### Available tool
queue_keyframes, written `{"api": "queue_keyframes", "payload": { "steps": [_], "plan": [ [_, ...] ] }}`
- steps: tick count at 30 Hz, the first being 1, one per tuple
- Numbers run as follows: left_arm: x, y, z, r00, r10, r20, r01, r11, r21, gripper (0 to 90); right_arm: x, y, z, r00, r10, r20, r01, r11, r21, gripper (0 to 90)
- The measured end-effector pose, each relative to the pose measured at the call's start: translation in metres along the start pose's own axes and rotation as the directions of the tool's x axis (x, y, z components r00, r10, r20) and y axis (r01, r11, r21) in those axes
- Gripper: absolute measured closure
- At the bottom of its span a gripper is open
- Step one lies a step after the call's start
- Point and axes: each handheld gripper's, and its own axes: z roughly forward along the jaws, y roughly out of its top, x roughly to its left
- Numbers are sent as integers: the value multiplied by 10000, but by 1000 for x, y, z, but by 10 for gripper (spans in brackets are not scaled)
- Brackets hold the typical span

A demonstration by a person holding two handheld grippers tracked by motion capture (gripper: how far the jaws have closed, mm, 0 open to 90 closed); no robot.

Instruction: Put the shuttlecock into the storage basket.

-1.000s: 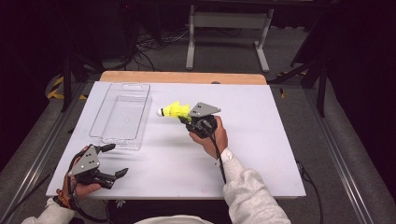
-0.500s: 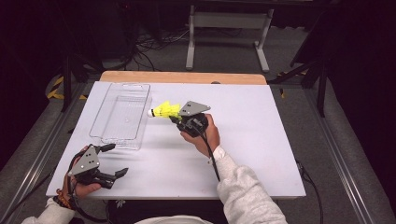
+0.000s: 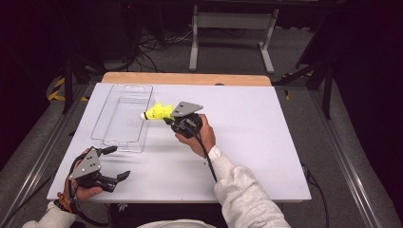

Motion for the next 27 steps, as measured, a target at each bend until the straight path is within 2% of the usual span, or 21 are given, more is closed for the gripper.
{"api": "queue_keyframes", "payload": {
  "steps": [5,13,27],
  "plan": [
    [0,0,0,10000,1,56,-1,10000,28,61,4,1,7,9999,73,-142,-74,10000,-41,870],
    [-1,0,0,10000,3,61,-3,10000,4,61,13,12,17,9990,-320,-313,323,9995,74,870],
    [0,0,-1,9999,-32,97,33,9999,-164,61,32,30,46,9927,-858,-845,891,9954,363,870]
  ]
}}
